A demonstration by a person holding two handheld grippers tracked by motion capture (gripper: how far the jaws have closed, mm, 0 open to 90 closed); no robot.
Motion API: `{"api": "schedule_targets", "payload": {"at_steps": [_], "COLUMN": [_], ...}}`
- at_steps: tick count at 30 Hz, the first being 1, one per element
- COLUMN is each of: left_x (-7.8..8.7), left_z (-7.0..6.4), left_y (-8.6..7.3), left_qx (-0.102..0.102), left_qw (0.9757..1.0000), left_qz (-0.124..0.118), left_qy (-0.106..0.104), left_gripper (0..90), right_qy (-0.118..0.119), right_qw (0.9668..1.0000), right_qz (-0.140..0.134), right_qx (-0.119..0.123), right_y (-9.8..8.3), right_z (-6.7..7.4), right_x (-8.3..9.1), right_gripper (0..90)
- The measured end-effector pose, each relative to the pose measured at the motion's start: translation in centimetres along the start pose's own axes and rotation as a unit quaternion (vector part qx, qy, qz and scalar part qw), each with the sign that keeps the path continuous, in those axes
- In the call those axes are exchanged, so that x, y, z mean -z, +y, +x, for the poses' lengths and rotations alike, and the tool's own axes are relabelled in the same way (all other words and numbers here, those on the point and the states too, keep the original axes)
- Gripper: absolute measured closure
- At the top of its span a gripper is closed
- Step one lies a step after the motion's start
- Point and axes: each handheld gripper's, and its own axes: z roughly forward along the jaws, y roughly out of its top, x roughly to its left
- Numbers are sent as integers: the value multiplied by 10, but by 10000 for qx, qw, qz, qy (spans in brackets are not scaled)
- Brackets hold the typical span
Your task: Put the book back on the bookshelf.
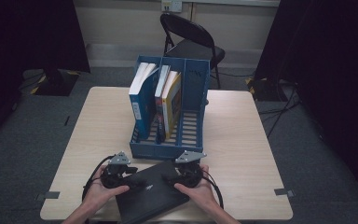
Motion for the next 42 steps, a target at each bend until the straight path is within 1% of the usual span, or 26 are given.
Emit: {"api": "schedule_targets", "payload": {"at_steps": [1, 3, 6, 8, 9, 10, 11, 12, 13, 14, 15, 16, 17, 18, 19, 22, 24, 25, 26, 27, 29, 30, 34, 35, 38, 42], "left_x": [-1, -2, -4, -5, -5, -6, -6, -6, -6, -7, -7, -7, -8, -10, -10, -12, -12, -12, -12, -12, -12, -12, -12, -12, -11, -8], "left_z": [1, 2, 3, 2, 2, 2, 2, 4, 4, 5, 4, 4, -2, -5, -5, -5, -2, -2, -1, -1, -1, -1, 0, 0, 1, -1], "left_y": [-1, -1, -1, 0, 0, 0, 0, 2, 2, 3, 7, 7, 11, 12, 12, 12, 10, 10, 9, 8, 8, 8, 8, 8, 8, 6], "left_qx": [25, -17, 9, -55, -55, 6, 6, 183, 183, 183, 221, 221, 80, 49, 49, 102, 166, 166, 155, 193, 192, 196, 189, 211, 187, 225], "left_qw": [10000, 9999, 9998, 9998, 9998, 9998, 9998, 9996, 9996, 9994, 9995, 9995, 9999, 9999, 9999, 9999, 9998, 9998, 9998, 9997, 9997, 9997, 9997, 9996, 9996, 9996], "left_qz": [-43, -60, -84, -124, -124, -100, -100, 15, 15, 47, 119, 119, 109, 139, 139, 116, 70, 70, 77, 38, 28, 25, 38, 34, 63, 120], "left_qy": [-80, -134, -158, -159, -159, -182, -182, -227, -227, -274, -214, -214, 12, 22, 22, -20, -91, -91, -109, -116, -135, -153, -168, -172, -181, -156], "left_gripper": [329, 325, 324, 324, 324, 324, 322, 318, 318, 318, 326, 353, 372, 351, 317, 310, 314, 314, 314, 312, 312, 312, 315, 317, 320, 322], "right_qy": [-4, 26, -37, -29, -29, -53, -68, -88, -105, -105, -122, -122, -121, -156, -156, -149, -73, -41, -41, 14, 21, -31, 3, 64, 112, 167], "right_qw": [9999, 9998, 9998, 9998, 9998, 9997, 9997, 9997, 9996, 9996, 9995, 9995, 9994, 9993, 9992, 9991, 9991, 9992, 9992, 9995, 9995, 9996, 9996, 9996, 9996, 9995], "right_qz": [-22, -58, -54, -41, -41, 12, 31, 56, 91, 91, 138, 138, 188, 202, 229, 245, 312, 327, 327, 276, 272, 290, 281, 226, 223, 231], "right_qx": [-104, -197, -179, -196, -196, -219, -246, -243, -259, -259, -259, -259, -258, -268, -305, -317, -269, -220, -220, -141, -129, -71, 17, 141, 142, 164], "right_y": [-1, -3, -10, -19, -19, -29, -35, -40, -44, -44, -52, -52, -56, -58, -59, -61, -62, -62, -62, -61, -61, -61, -62, -63, -63, -60], "right_z": [-2, -3, -3, -2, -2, 0, 0, 1, 2, 2, 4, 4, 6, 6, 6, 5, 8, 10, 10, 14, 15, 16, 16, 16, 15, 11], "right_x": [7, 18, 37, 49, 49, 60, 64, 68, 71, 71, 76, 76, 78, 78, 78, 77, 73, 72, 72, 70, 70, 69, 67, 67, 67, 66], "right_gripper": [305, 305, 305, 303, 303, 299, 297, 295, 295, 295, 295, 295, 297, 297, 297, 297, 293, 291, 291, 290, 291, 295, 300, 349, 360, 391]}}
